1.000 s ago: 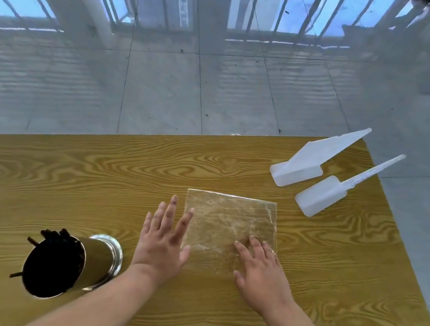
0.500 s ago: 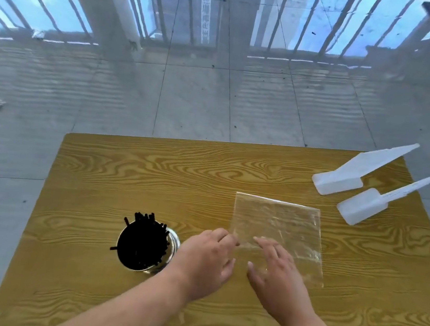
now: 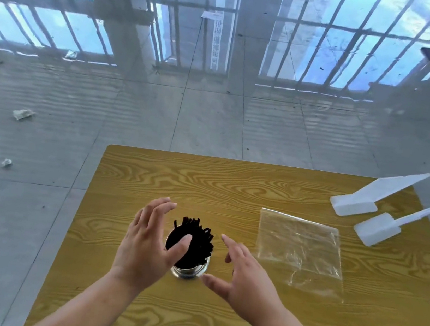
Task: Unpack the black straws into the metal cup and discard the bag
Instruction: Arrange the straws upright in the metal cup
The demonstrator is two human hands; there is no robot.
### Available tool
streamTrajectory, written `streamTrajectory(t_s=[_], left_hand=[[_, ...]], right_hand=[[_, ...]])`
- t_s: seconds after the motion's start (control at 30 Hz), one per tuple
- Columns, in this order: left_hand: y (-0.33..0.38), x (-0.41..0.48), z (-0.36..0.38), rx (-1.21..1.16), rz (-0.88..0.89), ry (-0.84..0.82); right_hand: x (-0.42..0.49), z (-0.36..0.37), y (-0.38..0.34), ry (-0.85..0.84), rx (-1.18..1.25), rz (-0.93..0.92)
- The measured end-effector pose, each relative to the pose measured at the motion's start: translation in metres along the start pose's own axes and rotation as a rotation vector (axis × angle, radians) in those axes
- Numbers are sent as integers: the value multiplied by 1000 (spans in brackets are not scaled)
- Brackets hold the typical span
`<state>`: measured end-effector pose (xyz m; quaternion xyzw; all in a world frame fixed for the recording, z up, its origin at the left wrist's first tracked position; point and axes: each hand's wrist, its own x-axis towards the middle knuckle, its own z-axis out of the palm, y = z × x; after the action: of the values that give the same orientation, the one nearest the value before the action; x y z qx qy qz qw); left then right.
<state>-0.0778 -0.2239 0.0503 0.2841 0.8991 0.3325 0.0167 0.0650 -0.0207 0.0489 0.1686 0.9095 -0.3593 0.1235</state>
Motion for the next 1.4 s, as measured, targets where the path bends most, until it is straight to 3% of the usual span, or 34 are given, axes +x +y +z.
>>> streamTrajectory(t_s=[0.2, 0.33, 0.73, 1.4], left_hand=[[-29, -4, -7, -3, -249, -389], [-40, 1, -1, 31, -310, -510], [-26, 33, 7, -40, -268, -438], [18, 53, -33, -2, -72, -317]], right_hand=[[16, -2, -20, -10, -4, 31], [29, -4, -28, 21, -26, 12], [71, -7, -53, 79, 13, -26], [39, -22, -47, 158, 107, -23]])
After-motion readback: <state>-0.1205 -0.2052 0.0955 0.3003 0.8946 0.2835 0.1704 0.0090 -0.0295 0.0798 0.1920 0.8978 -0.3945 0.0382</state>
